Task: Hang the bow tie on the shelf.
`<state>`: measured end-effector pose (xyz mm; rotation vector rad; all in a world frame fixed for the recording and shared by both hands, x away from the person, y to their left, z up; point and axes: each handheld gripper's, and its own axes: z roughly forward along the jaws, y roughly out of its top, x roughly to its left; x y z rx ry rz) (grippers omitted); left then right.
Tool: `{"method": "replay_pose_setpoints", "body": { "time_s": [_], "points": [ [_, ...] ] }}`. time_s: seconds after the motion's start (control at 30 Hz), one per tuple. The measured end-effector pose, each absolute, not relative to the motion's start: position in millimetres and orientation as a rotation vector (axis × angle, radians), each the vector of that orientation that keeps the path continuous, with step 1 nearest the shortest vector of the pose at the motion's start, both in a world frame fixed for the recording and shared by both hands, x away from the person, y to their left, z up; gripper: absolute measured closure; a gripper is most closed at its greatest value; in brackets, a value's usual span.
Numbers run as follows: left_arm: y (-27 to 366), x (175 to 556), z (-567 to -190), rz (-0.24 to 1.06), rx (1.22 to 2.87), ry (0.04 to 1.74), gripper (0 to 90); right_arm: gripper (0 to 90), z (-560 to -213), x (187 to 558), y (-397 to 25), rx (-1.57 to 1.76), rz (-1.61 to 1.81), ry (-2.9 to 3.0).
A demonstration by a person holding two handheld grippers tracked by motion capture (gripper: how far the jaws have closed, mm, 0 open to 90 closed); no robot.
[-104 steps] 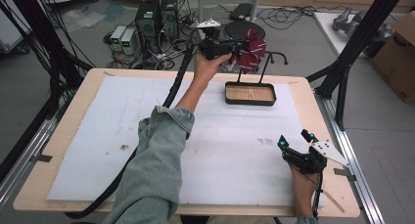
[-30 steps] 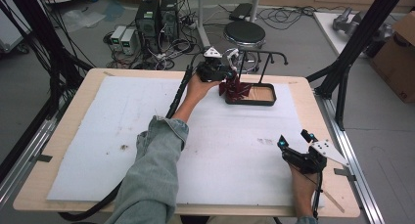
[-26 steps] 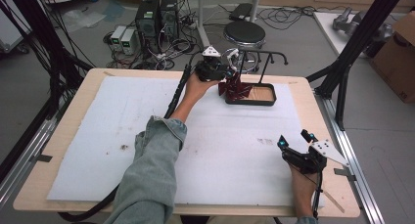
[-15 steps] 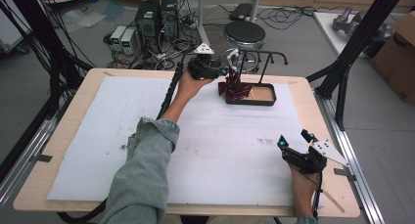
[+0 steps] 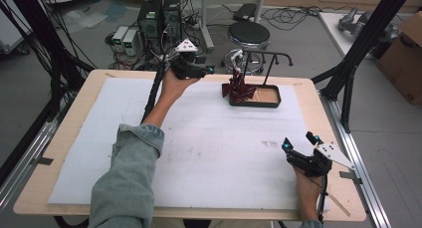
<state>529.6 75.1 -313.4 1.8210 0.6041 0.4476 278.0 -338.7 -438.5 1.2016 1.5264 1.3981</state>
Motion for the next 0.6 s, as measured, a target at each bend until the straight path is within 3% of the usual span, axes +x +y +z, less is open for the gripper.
{"method": "replay_pose_setpoints", "body": {
  "time_s": [0.6],
  "points": [
    [161.6,470.1,-297.2,0.537,1.735,0.679,27.9,11.3,-438.4,278.1,-337.9,1.195,1.387,1.534]
  ]
}}
